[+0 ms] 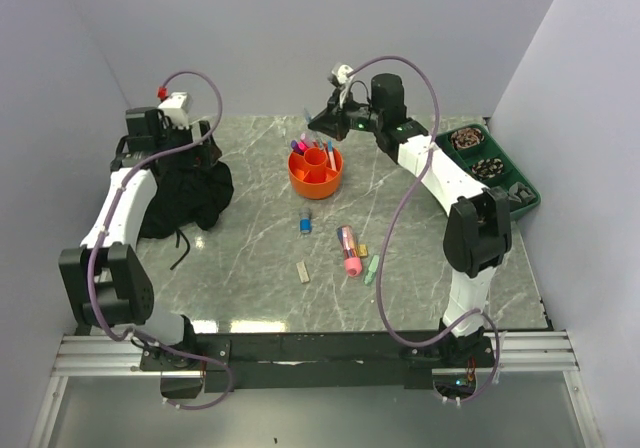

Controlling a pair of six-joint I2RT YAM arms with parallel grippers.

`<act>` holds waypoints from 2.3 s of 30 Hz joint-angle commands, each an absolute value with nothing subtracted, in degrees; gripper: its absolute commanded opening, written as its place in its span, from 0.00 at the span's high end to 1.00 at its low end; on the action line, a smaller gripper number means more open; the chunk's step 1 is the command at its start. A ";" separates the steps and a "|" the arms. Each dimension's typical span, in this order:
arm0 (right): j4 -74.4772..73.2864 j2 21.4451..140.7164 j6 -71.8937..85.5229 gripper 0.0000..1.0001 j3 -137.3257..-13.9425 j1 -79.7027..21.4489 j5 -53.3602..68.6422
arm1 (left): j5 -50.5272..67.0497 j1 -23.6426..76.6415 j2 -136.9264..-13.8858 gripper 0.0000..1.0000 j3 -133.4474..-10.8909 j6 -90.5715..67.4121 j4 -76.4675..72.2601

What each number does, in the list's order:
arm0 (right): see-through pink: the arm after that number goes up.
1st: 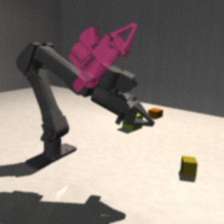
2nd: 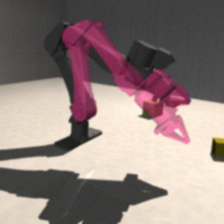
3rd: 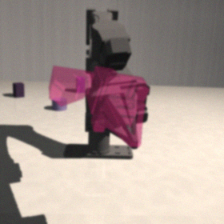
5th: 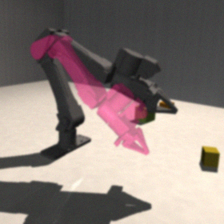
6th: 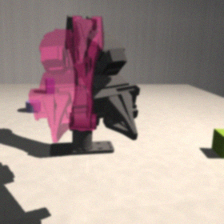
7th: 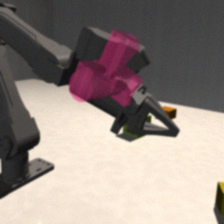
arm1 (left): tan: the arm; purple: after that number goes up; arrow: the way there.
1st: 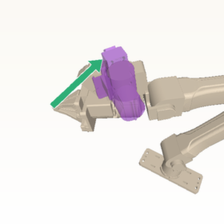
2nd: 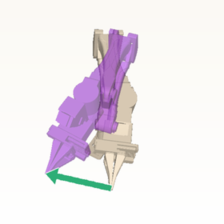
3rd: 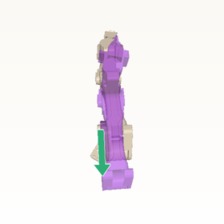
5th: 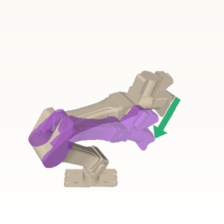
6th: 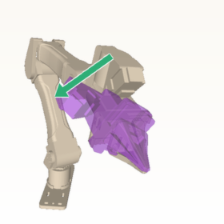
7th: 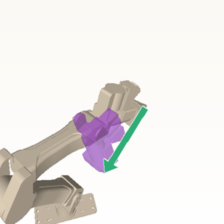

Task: Sort the stationery into containers
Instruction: Place the pen in the storage box, then pick up the stationery from the center of the board.

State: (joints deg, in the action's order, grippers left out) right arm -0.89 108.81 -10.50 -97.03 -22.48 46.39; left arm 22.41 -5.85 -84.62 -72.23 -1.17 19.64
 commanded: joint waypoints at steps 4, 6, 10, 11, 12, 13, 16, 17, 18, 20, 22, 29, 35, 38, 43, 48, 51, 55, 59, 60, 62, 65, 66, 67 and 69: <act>11.42 112.05 -6.77 1.00 -94.13 -18.81 43.95 | 22.23 -2.47 -90.16 0.01 -79.53 4.57 20.83; 12.65 112.67 -6.86 1.00 -93.43 -18.37 43.24 | 22.41 -1.94 -91.31 0.01 -80.50 5.27 21.09; 13.18 115.04 -6.86 1.00 -93.52 -17.58 42.81 | 21.45 -0.71 -93.60 0.01 -82.35 6.15 21.27; 13.97 115.31 -6.94 1.00 -92.99 -17.40 42.63 | 21.18 -0.36 -93.86 0.00 -82.61 6.41 21.36; 14.15 115.75 -7.03 1.00 -92.90 -17.32 42.63 | 20.49 -0.35 -94.04 0.01 -82.70 7.11 21.53; 14.15 116.45 -7.03 1.00 -92.81 -17.23 42.54 | 20.22 -0.35 -94.39 0.01 -82.88 7.47 21.53; 14.68 117.68 -6.68 1.00 -92.29 -16.96 42.45 | 19.16 1.58 -94.92 0.01 -82.97 7.65 21.53; 15.11 117.86 -6.33 1.00 -91.76 -16.96 42.36 | 18.99 1.76 -95.10 0.01 -82.97 7.65 21.45; 15.20 118.12 -6.24 1.00 -91.58 -17.05 42.28 | 18.81 1.84 -95.27 0.01 -82.97 7.91 21.45; 15.38 118.56 -5.72 1.00 -91.06 -16.96 42.36 | 18.63 1.93 -95.62 0.01 -82.97 7.91 21.53; 15.73 118.74 -5.45 1.00 -90.44 -16.88 42.19 | 18.28 2.02 -95.89 0.01 -82.88 8.09 21.53; 17.49 117.60 -3.87 0.75 -87.11 -16.88 40.61 | 17.93 2.11 -95.63 0.01 -82.62 8.09 21.36; 16.53 115.40 -4.13 0.62 -86.05 -16.96 39.55 | 18.46 2.11 -94.49 0.00 -82.27 7.82 20.92; 14.95 113.47 -4.74 0.59 -85.87 -16.96 38.94 | 18.28 2.11 -93.78 0.01 -81.91 7.39 19.95; 9.42 107.06 -8.77 0.54 -85.61 -16.88 38.41 | 20.38 2.11 -91.32 0.01 -80.95 6.42 18.11; -1.65 97.15 -15.55 0.50 -82.36 -16.96 37.97 | 23.81 2.11 -86.06 0.01 -77.36 3.87 15.30; -6.67 91.26 -18.28 0.49 -78.58 -16.96 36.57 | 25.31 2.11 -82.55 0.01 -73.93 2.81 13.63; -15.18 85.18 -26.07 0.47 -73.49 -16.96 36.03 | 26.81 2.63 -77.70 0.01 -69.97 3.34 12.57; -32.29 81.39 -39.79 0.46 -71.55 -18.45 37.80 | 27.15 3.78 -73.40 0.01 -65.05 3.95 13.18; -34.61 80.34 -41.99 0.46 -71.11 -18.63 37.18 | 27.33 3.87 -71.65 0.01 -62.60 3.96 13.27; -39.70 79.28 -48.06 0.44 -69.18 -19.07 36.30 | 27.77 3.87 -70.06 0.00 -60.30 3.69 13.80; -46.02 78.40 -56.84 0.40 -66.89 -21.35 32.44 | 29.35 3.87 -67.59 0.00 -56.70 3.25 15.03; -47.01 78.05 -58.87 0.33 -66.28 -23.45 29.82 | 31.01 3.87 -66.63 0.01 -55.47 3.51 15.29; -47.54 77.61 -62.89 0.32 -64.18 -24.42 28.32 | 31.63 3.87 -66.19 0.01 -54.76 3.60 15.47; -48.60 76.12 -67.91 0.33 -61.36 -27.14 25.85 | 32.77 3.87 -65.31 0.01 -53.36 3.52 15.56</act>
